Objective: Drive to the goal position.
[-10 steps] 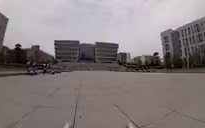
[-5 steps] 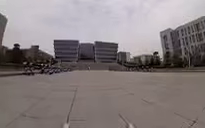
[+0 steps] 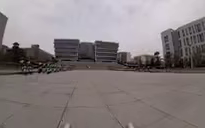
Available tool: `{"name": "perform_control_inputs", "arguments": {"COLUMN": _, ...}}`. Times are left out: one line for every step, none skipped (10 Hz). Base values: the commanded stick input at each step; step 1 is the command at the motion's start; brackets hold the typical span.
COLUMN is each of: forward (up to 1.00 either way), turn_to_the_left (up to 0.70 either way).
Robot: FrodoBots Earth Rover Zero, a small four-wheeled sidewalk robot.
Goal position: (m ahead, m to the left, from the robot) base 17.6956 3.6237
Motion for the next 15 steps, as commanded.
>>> {"name": "perform_control_inputs", "arguments": {"forward": 0.85, "turn_to_the_left": 0.0}}
{"name": "perform_control_inputs", "arguments": {"forward": 0.85, "turn_to_the_left": 0.0}}
{"name": "perform_control_inputs", "arguments": {"forward": 0.85, "turn_to_the_left": 0.0}}
{"name": "perform_control_inputs", "arguments": {"forward": 0.85, "turn_to_the_left": 0.0}}
{"name": "perform_control_inputs", "arguments": {"forward": 0.85, "turn_to_the_left": 0.0}}
{"name": "perform_control_inputs", "arguments": {"forward": 0.85, "turn_to_the_left": 0.0}}
{"name": "perform_control_inputs", "arguments": {"forward": 0.85, "turn_to_the_left": 0.0}}
{"name": "perform_control_inputs", "arguments": {"forward": 0.85, "turn_to_the_left": 0.0}}
{"name": "perform_control_inputs", "arguments": {"forward": 0.85, "turn_to_the_left": 0.0}}
{"name": "perform_control_inputs", "arguments": {"forward": 0.85, "turn_to_the_left": 0.0}}
{"name": "perform_control_inputs", "arguments": {"forward": 0.85, "turn_to_the_left": 0.0}}
{"name": "perform_control_inputs", "arguments": {"forward": 0.85, "turn_to_the_left": 0.0}}
{"name": "perform_control_inputs", "arguments": {"forward": 0.85, "turn_to_the_left": 0.0}}
{"name": "perform_control_inputs", "arguments": {"forward": 0.85, "turn_to_the_left": 0.0}}
{"name": "perform_control_inputs", "arguments": {"forward": 0.85, "turn_to_the_left": 0.0}}
